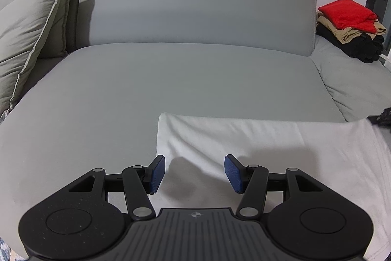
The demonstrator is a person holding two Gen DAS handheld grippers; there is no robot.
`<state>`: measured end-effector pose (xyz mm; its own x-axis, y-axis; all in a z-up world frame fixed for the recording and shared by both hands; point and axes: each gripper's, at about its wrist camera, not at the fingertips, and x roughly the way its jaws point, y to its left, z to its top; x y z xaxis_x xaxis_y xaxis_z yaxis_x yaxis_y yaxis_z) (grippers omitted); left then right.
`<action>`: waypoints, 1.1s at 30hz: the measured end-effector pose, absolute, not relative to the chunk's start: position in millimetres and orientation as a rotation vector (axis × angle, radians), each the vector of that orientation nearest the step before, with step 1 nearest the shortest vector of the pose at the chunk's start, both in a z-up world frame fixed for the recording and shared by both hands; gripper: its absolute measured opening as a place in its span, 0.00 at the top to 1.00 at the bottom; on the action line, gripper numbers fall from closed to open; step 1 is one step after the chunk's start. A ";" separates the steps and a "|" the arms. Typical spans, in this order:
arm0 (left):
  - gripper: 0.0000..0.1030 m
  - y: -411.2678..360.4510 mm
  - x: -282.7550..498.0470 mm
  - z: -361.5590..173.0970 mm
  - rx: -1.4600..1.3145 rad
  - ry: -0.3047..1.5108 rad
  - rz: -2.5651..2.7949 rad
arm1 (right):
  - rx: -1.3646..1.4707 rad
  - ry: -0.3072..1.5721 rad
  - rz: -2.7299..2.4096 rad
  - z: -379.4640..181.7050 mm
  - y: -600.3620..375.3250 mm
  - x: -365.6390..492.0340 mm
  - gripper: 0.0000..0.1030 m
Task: Fold clothes
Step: 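Pinch the folded shirt edge with the right gripper and straighten it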
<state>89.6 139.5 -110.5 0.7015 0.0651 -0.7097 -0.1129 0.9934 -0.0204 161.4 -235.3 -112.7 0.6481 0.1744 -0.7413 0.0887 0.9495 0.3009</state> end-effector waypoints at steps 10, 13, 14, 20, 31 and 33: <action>0.49 146.7 87.8 -111.9 -0.054 0.799 0.138 | 0.353 0.778 -0.072 -102.7 -260.1 136.6 0.90; 0.49 147.2 84.2 -111.2 -0.028 0.793 0.122 | 0.416 0.797 -0.026 -100.2 -273.7 120.0 0.86; 0.49 147.9 83.4 -111.2 -0.022 0.793 0.117 | 0.440 0.813 0.002 -100.1 -278.3 114.2 0.85; 0.49 149.1 62.8 -104.5 -0.009 0.753 0.049 | 0.484 0.894 0.188 -95.9 -284.8 58.0 0.74; 0.47 133.3 28.7 -94.9 0.026 0.686 0.040 | 0.177 0.924 0.207 -104.0 -238.4 18.8 0.80; 0.47 133.9 27.8 -96.2 0.033 0.692 0.056 | 0.115 0.923 0.190 -105.4 -231.1 19.3 0.96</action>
